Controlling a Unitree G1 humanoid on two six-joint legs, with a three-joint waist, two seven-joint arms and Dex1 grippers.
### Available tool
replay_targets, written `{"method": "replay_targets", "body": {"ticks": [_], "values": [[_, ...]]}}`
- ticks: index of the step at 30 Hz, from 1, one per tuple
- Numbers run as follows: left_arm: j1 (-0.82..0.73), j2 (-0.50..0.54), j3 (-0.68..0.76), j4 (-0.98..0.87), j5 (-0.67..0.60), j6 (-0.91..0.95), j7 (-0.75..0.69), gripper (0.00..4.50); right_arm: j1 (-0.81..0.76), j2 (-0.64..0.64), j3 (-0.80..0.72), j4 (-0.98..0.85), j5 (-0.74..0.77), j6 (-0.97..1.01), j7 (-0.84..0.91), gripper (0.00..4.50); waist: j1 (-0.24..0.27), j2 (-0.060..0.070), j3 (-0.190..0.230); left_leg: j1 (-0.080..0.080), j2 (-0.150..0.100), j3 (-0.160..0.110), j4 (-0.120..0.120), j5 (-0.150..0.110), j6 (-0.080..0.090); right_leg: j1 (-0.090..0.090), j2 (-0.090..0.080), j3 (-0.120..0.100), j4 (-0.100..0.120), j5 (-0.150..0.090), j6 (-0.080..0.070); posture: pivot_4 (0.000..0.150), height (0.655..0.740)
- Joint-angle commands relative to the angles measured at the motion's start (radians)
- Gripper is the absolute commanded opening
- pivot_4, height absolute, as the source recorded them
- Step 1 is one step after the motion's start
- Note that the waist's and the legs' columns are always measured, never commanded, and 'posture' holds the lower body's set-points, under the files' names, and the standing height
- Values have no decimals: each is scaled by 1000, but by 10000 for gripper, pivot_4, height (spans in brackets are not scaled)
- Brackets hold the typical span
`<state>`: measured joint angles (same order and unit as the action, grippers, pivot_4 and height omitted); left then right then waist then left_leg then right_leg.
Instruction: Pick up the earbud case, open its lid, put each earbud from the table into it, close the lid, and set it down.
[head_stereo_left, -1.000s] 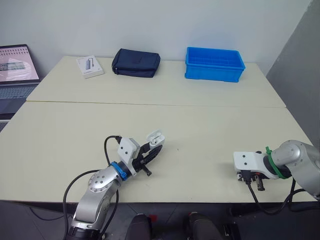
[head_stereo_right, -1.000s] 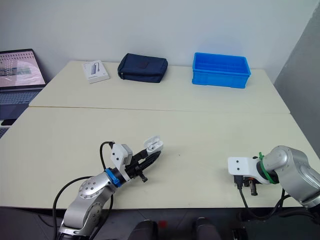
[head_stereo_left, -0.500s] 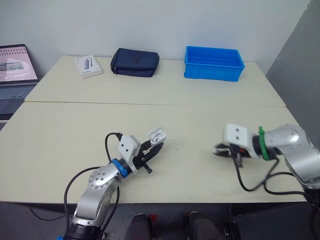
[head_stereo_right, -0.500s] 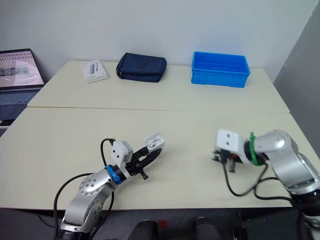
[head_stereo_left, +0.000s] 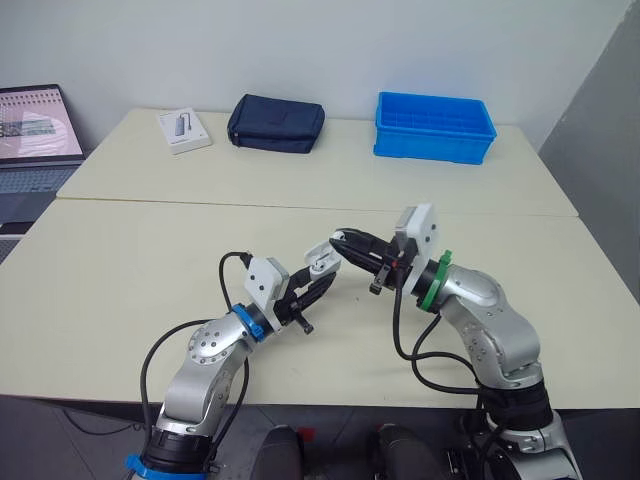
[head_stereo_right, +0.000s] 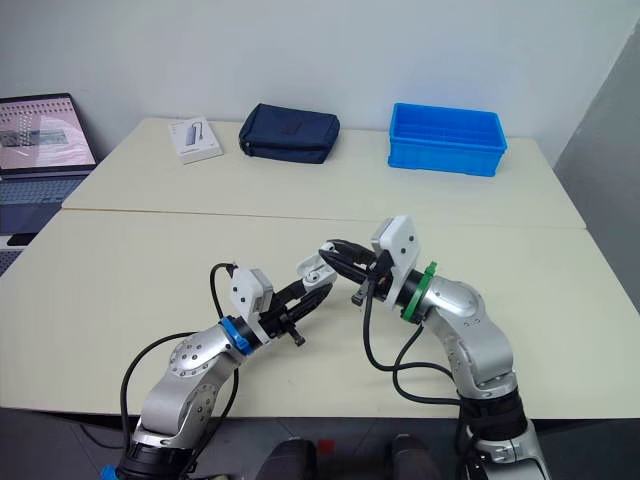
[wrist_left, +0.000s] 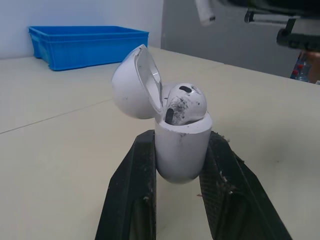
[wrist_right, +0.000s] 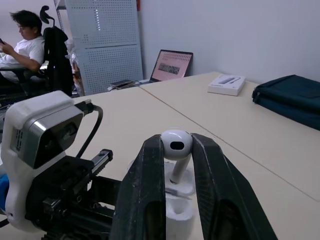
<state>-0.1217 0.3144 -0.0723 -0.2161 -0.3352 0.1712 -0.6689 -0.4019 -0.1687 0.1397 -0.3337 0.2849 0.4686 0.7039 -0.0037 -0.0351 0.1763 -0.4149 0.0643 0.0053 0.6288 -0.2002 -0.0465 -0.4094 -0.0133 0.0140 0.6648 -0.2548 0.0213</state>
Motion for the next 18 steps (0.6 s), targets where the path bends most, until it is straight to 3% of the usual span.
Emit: {"method": "replay_targets", "body": {"ticks": [1, 18], "values": [[-17, 1, 10, -11, -19, -1, -8, 7915, 0, 4, 32, 21, -31, -102, -16, 4035, 0, 0, 0, 0, 0, 0, 0, 0, 0, 0, 0, 0, 0, 0, 0, 1500, 7400], [-20, 6, 11, -25, -24, 12, -13, 7915, 32, -46, 131, 188, -207, -371, -51, 4035, 0, 0, 0, 0, 0, 0, 0, 0, 0, 0, 0, 0, -1, 0, 0, 1500, 7400]]}}
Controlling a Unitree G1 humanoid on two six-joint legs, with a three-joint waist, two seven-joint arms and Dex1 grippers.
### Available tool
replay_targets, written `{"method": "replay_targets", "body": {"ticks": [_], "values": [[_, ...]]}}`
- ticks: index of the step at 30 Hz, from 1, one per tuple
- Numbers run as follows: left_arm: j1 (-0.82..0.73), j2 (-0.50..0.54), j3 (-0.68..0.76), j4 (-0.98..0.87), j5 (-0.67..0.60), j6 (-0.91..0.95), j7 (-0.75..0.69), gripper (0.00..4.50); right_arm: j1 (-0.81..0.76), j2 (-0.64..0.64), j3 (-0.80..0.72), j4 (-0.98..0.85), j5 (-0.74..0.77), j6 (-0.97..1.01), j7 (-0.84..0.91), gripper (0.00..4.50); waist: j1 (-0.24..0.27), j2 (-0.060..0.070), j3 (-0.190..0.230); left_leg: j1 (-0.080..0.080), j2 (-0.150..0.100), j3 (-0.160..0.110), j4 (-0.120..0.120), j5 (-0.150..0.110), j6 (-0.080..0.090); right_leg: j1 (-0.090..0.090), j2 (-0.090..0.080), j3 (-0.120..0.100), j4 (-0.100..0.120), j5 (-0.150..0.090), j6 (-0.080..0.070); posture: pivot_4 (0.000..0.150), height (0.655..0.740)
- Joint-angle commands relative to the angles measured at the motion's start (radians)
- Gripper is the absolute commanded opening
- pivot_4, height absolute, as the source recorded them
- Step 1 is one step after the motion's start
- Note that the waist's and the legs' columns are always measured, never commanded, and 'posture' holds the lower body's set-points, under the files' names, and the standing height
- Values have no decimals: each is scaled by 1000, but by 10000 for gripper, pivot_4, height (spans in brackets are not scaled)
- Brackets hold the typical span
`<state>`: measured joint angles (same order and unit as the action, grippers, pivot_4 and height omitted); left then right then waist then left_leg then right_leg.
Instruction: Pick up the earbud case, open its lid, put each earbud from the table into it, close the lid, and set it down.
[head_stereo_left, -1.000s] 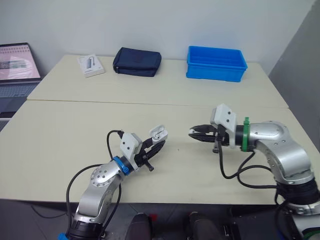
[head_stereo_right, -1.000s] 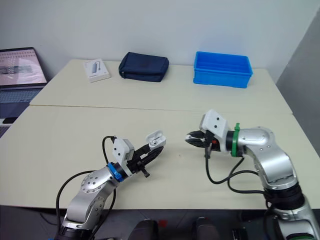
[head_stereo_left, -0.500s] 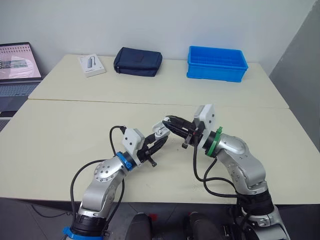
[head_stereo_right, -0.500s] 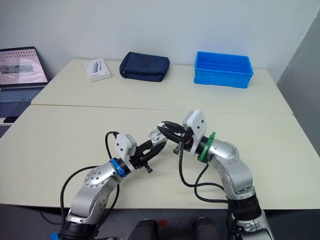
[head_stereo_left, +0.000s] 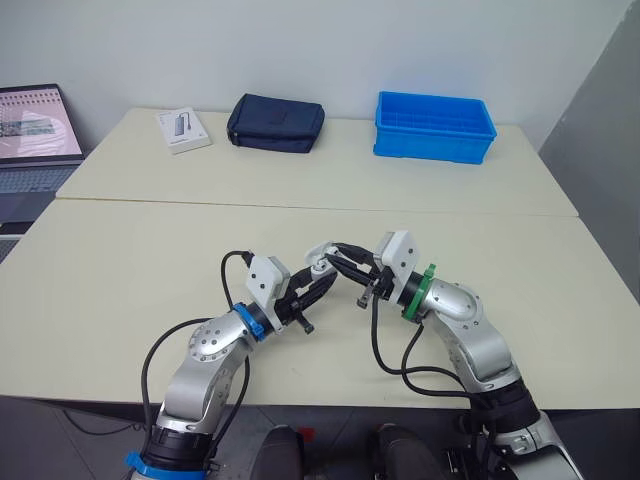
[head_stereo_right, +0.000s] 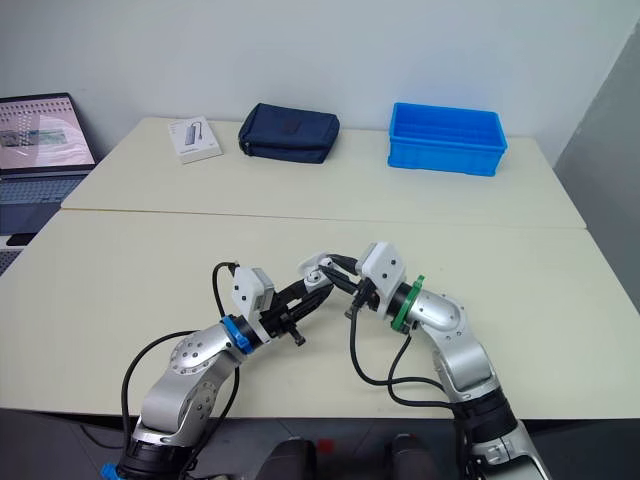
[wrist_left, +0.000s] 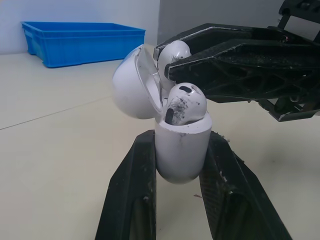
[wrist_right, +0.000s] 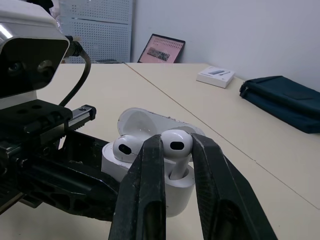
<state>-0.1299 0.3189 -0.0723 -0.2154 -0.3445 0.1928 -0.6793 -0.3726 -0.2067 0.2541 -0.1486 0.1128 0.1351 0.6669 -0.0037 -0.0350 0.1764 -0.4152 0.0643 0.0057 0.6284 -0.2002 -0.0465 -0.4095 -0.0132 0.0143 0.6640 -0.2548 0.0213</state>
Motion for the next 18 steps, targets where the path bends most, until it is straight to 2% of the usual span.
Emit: {"method": "replay_targets", "body": {"ticks": [1, 5, 12, 18], "values": [[-13, 2, 12, -26, -15, -10, -3, 7915, 4, -8, 22, 5, -35, -38, -11, 4035, 0, 0, 0, 0, 0, 0, 0, 0, 0, 0, 0, 0, 0, 0, 0, 1500, 7400], [-14, 1, 12, -26, -14, -11, -4, 7915, 17, -3, 23, -17, 1, -26, 2, 4035, 0, 0, 0, 0, 0, 0, 0, 0, 0, 0, 0, 0, 0, 0, 0, 1500, 7400], [-17, 4, 14, -18, -12, -14, -9, 7915, 32, -30, 13, -96, 41, 23, 26, 28040, 1, 0, 0, 0, 0, 0, 0, 0, 0, 0, 0, 0, 0, 0, 0, 1500, 7400], [-15, 7, 15, -10, -13, -13, -16, 7915, 73, -139, -101, -261, 144, 141, 49, 28372, 3, 0, 0, 0, 0, 0, 0, 0, 0, 0, -1, 0, 0, 0, 0, 1500, 7400]]}}
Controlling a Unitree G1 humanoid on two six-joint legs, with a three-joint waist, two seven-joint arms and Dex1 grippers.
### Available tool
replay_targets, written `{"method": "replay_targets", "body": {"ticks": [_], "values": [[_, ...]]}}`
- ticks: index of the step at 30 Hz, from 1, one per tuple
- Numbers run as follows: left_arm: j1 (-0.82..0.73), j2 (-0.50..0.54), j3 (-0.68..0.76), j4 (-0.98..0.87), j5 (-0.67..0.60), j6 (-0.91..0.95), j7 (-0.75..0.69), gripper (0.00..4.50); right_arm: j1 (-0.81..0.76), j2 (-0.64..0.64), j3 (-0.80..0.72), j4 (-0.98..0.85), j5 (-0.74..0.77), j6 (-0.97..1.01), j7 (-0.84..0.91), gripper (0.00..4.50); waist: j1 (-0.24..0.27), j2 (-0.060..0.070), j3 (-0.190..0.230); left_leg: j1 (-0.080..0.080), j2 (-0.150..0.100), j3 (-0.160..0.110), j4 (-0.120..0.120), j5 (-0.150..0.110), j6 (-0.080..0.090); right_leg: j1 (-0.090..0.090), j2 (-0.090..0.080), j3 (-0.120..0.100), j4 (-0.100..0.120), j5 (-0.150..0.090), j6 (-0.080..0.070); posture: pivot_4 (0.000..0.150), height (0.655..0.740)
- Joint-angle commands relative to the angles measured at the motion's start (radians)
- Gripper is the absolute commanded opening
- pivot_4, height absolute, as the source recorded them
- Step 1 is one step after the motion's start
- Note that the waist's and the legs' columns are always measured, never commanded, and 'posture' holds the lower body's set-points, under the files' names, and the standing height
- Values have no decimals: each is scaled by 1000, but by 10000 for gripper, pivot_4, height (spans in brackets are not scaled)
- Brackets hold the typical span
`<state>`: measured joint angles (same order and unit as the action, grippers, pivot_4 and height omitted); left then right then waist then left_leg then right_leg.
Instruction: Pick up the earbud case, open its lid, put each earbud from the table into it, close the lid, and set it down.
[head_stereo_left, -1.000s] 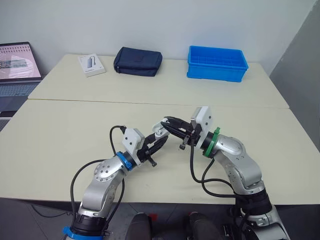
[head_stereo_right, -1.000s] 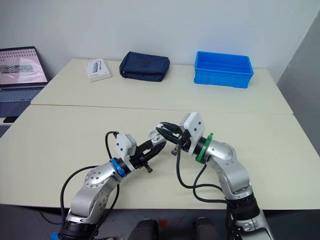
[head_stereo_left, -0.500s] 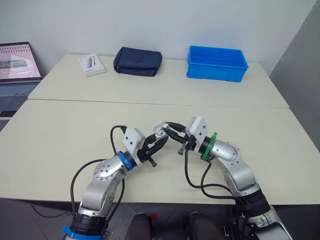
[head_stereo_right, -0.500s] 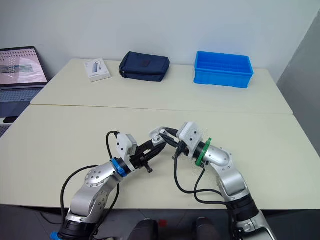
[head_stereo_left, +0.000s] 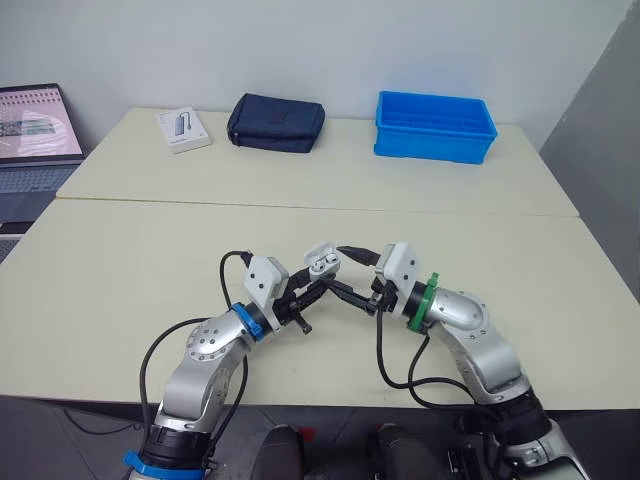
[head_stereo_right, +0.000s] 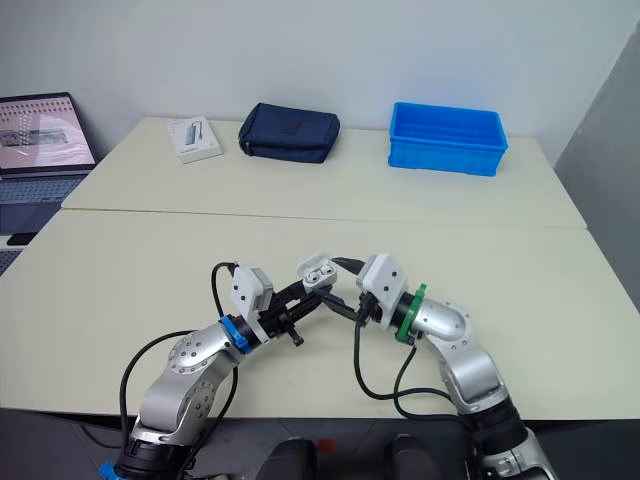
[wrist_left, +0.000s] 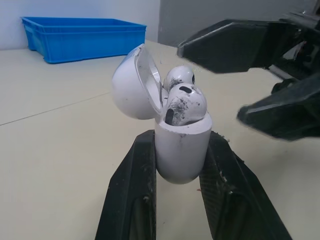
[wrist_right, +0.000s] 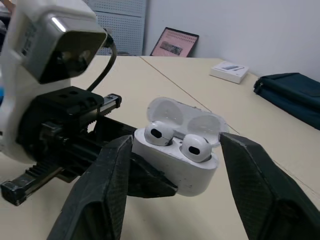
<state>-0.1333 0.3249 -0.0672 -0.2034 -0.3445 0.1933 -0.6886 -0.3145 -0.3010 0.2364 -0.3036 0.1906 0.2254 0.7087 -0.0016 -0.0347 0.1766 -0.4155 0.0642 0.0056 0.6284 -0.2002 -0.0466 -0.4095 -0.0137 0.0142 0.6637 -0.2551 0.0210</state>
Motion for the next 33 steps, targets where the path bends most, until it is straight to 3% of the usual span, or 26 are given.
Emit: {"method": "replay_targets", "body": {"ticks": [1, 8, 9, 12, 17, 33], "values": [[-12, 3, 9, -20, -16, -11, -10, 7915, 20, -66, -113, -132, 88, 79, 4, 28372, 1, 0, 0, 0, 0, 0, 0, 0, 0, 0, 0, 0, 0, 0, 0, 1500, 7400], [-53, 78, -79, -25, -109, 65, -250, 7915, -26, -294, -307, -168, 242, 310, 66, 28372, -1, 0, 0, 0, 0, 0, 0, 0, 0, 0, 0, 0, 0, -1, -2, 1500, 7400], [-70, 89, -95, -22, -128, 87, -291, 7915, -44, -335, -310, -149, 247, 325, 94, 26665, -1, 1, 0, 0, 0, 1, 0, 0, 0, 0, 0, 0, 0, -1, -2, 1500, 7400], [-135, 115, -138, -2, -165, 137, -407, 7915, -97, -436, -284, -93, 270, 354, 200, 19475, -1, 1, 1, 0, 0, 1, 0, 0, 0, 0, 0, 1, -1, -3, -6, 1500, 7400], [-239, 147, -206, 45, -185, 201, -568, 7915, -143, -528, -209, -57, 304, 406, 348, 1052, -1, 1, 1, 0, 0, 1, 0, 0, 0, 0, 1, 0, -1, -3, -5, 1500, 7400], [-316, 75, -225, 162, -136, 166, -600, 7915, -114, -534, -163, -203, 463, 565, 422, 0, -2, 1, 1, -1, 0, -1, 0, 0, 1, -1, 1, 0, -1, -1, -1, 1500, 7400]]}}
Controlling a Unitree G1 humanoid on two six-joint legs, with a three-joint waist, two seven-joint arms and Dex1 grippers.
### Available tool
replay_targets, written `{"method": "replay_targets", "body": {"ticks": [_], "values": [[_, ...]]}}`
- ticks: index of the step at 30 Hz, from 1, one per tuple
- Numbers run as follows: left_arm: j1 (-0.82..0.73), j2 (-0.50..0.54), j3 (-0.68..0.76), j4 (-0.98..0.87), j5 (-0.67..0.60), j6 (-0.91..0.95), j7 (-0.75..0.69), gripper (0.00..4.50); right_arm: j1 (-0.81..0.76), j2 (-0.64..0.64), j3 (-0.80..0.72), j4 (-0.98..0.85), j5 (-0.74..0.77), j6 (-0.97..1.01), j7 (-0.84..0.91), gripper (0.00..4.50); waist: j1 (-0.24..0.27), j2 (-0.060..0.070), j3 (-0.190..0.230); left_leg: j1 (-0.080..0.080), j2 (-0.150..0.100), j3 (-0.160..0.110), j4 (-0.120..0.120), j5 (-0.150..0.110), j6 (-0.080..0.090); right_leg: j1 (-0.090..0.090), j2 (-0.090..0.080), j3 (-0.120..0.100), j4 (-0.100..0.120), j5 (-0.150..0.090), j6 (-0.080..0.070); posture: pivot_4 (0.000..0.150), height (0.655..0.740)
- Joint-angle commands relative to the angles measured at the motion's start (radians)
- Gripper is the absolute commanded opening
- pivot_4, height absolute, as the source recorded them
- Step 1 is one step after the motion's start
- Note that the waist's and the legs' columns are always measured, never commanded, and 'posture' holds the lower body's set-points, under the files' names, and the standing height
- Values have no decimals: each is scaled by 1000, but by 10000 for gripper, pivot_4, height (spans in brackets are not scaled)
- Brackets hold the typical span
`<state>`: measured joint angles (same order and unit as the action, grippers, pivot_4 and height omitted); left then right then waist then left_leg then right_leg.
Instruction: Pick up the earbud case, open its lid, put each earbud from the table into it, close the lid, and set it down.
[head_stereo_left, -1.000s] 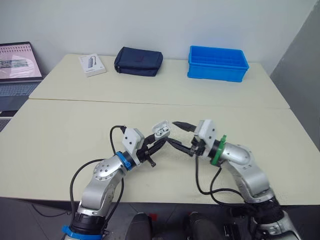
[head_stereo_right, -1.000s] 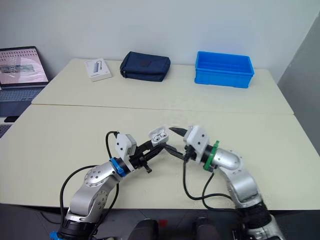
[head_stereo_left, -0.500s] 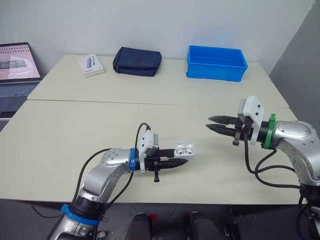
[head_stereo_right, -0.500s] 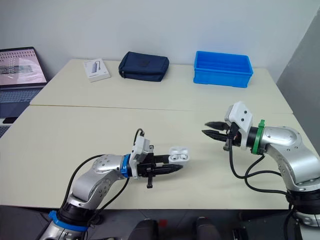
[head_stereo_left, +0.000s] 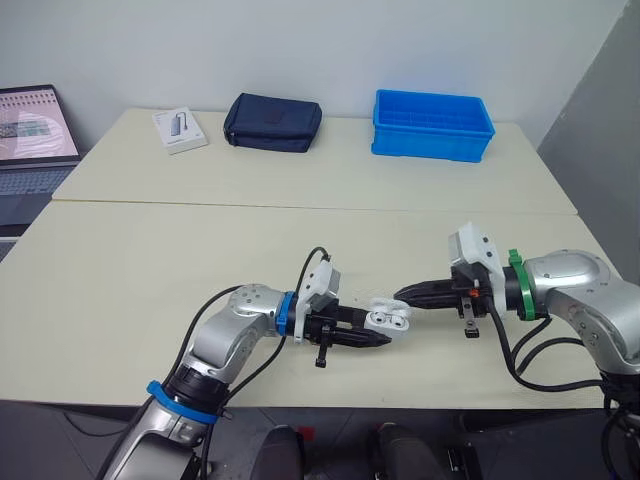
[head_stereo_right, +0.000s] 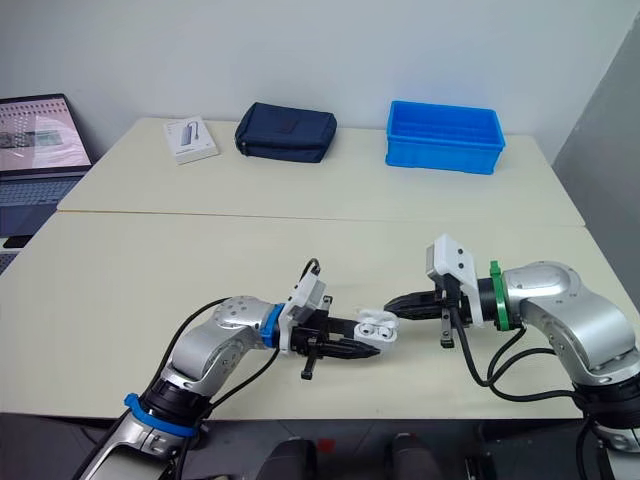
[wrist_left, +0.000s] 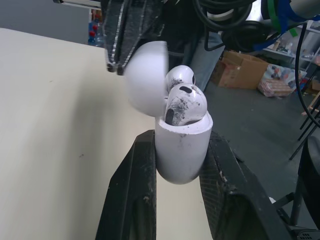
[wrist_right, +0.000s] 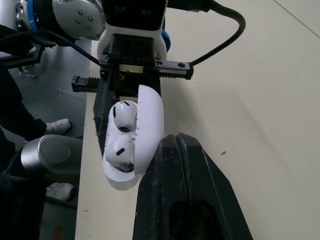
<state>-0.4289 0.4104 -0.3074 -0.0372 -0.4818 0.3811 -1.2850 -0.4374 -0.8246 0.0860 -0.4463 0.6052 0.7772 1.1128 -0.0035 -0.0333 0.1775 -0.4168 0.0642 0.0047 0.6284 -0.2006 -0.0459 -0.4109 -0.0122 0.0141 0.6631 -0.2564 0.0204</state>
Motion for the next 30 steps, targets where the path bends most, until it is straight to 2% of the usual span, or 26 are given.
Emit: {"method": "replay_targets", "body": {"ticks": [1, 9, 13, 17, 23, 27, 30], "values": [[-21, -11, 16, -1, 2, -23, -3, 7915, 12, -11, -14, -67, 57, 18, 17, 0, 0, 0, 0, 0, 0, 0, 0, 0, 0, 0, 0, 0, 0, 0, 0, 1500, 7400], [-36, -31, 41, 14, 1, -4, 10, 7915, 53, -33, 22, -86, 38, 14, 4, 0, 0, 0, 0, 0, 0, 0, 0, 0, 0, 0, 0, 0, 0, 0, 0, 1500, 7400], [-72, -58, 73, 76, -22, 115, 87, 7915, 41, -4, -9, -58, 0, -23, -68, 0, 0, 0, 0, 0, 0, 0, 0, 0, 0, 0, 0, 0, 0, 0, 0, 1500, 7400], [-169, -99, 82, 246, -13, 277, 160, 7915, 48, 13, -21, 2, -109, -127, -134, 0, 0, 0, 0, 0, -1, -1, 1, 0, 0, 1, 0, 0, 0, 1, 1, 1500, 7400], [-323, -156, 100, 506, 32, 394, 239, 7915, 83, 2, 2, 12, -183, -123, -186, 0, 0, 0, 0, -1, -1, -1, 1, 0, 0, 0, 1, 0, 0, 1, 2, 1500, 7400], [-379, -149, 78, 610, 61, 459, 212, 7915, 82, 1, 8, 12, -214, -119, -207, 0, -4, 0, 0, -1, -1, -2, 1, 0, 0, 0, 2, 0, 0, 0, 1, 1500, 7400], [-385, -130, 66, 630, 89, 461, 188, 17711, 81, -6, 7, 9, -228, -119, -208, 0, -6, 0, 0, 0, 0, -2, 0, 0, 0, 0, 2, 0, 0, 0, 1, 1500, 7400]]}}
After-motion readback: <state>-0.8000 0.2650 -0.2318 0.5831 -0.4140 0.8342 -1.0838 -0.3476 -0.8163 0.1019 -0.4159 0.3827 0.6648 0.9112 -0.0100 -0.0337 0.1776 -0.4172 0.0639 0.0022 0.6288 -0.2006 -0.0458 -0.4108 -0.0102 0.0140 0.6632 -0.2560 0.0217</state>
